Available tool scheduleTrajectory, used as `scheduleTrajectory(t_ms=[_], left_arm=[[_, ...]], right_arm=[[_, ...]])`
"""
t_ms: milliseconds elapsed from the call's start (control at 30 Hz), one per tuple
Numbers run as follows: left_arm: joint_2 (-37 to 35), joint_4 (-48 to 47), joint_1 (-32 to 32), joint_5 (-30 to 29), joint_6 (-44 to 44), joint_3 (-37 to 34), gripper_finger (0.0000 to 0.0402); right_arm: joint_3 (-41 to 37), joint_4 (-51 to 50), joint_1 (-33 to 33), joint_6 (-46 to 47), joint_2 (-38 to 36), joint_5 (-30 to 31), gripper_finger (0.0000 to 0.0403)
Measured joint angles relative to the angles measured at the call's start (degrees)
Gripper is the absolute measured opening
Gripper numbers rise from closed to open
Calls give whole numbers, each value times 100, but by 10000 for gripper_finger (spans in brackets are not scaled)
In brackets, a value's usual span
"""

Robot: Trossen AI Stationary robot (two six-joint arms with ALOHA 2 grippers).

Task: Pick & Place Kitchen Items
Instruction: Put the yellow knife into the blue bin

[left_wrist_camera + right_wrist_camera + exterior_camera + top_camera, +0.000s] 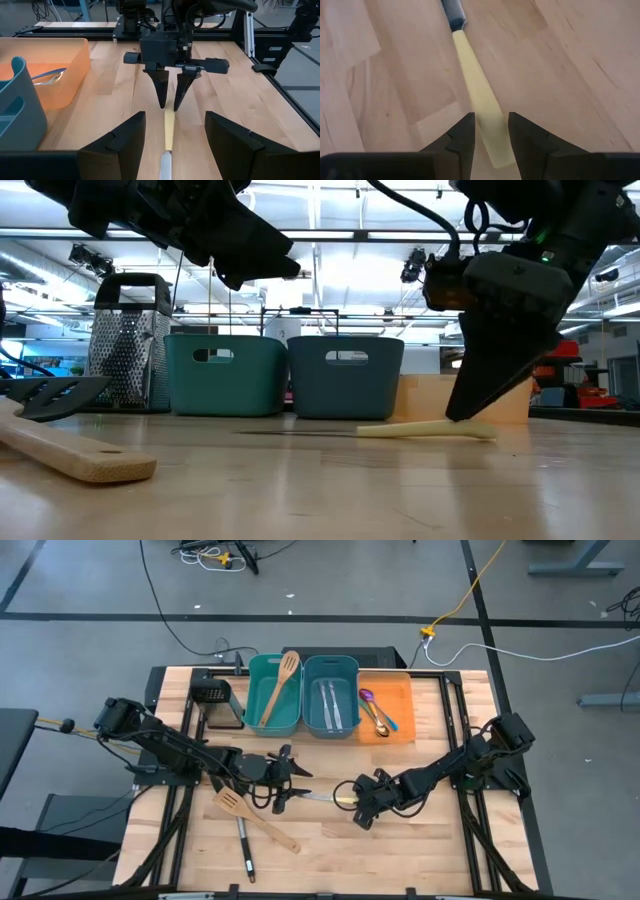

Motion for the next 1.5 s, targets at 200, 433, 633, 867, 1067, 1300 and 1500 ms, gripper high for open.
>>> scheduleTrajectory(t_ms=[200, 433, 633, 867, 1067, 1300, 1500], left_arm=[[0, 0, 0, 1, 0, 0, 210], [0, 0, 0, 0, 1, 0, 210], [0, 0, 2, 1, 2, 0, 210], [0, 0, 0, 1, 2, 0, 210], [-1, 0, 1, 1, 2, 0, 210], [-2, -2, 2, -1, 11, 0, 210], [-2, -5, 0, -1, 13, 0, 210]], right_arm=[[-29, -2, 26, -1, 0, 7, 128], [-29, -39, 26, -59, 0, 49, 128], [-29, 52, 26, -246, 0, 45, 128], [-29, -56, 24, -287, 0, -12, 128], [-29, 57, 24, -103, 139, -119, 129], [5, 303, 28, -150, 523, -141, 156], [-6, 364, 28, -367, 540, -141, 165]])
